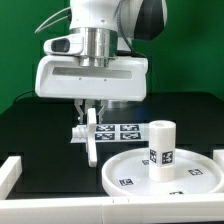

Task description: Assemble round table

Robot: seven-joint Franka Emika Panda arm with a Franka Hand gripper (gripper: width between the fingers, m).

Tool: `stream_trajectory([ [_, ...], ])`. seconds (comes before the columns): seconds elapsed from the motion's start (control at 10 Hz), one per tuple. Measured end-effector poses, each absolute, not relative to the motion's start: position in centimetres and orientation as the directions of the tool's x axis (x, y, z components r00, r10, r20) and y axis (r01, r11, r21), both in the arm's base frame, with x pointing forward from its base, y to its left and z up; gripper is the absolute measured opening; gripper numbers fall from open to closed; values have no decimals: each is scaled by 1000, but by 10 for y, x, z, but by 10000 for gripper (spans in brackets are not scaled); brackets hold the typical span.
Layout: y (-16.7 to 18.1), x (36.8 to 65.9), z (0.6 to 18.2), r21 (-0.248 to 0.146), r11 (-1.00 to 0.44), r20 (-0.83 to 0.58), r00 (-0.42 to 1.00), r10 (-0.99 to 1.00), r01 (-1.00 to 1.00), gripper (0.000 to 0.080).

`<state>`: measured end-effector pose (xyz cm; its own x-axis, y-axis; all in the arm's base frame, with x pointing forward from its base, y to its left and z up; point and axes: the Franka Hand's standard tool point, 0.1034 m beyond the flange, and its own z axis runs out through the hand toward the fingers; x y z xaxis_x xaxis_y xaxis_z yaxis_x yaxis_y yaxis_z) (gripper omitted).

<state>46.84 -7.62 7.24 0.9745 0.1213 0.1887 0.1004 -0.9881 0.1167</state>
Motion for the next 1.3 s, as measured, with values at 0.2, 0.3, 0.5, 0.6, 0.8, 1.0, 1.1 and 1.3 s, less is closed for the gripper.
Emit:
stream_trajectory([
  [0.2,-66,470,78,104,-989,181,976,123,105,118],
  [0.3,-58,472,85,82,-992,168,980,104,91,118],
  [0.5,-42,483,99,53,-996,171,982,80,72,118],
  [0.6,-44,480,96,57,-995,166,982,89,80,118],
  [0.8,-44,480,95,57,-995,163,983,89,80,118],
  [1.0,-44,479,95,57,-995,161,983,88,80,118],
  [1.1,-41,480,95,51,-996,155,985,76,69,118],
  [1.3,-24,493,104,37,-997,152,985,79,74,118],
])
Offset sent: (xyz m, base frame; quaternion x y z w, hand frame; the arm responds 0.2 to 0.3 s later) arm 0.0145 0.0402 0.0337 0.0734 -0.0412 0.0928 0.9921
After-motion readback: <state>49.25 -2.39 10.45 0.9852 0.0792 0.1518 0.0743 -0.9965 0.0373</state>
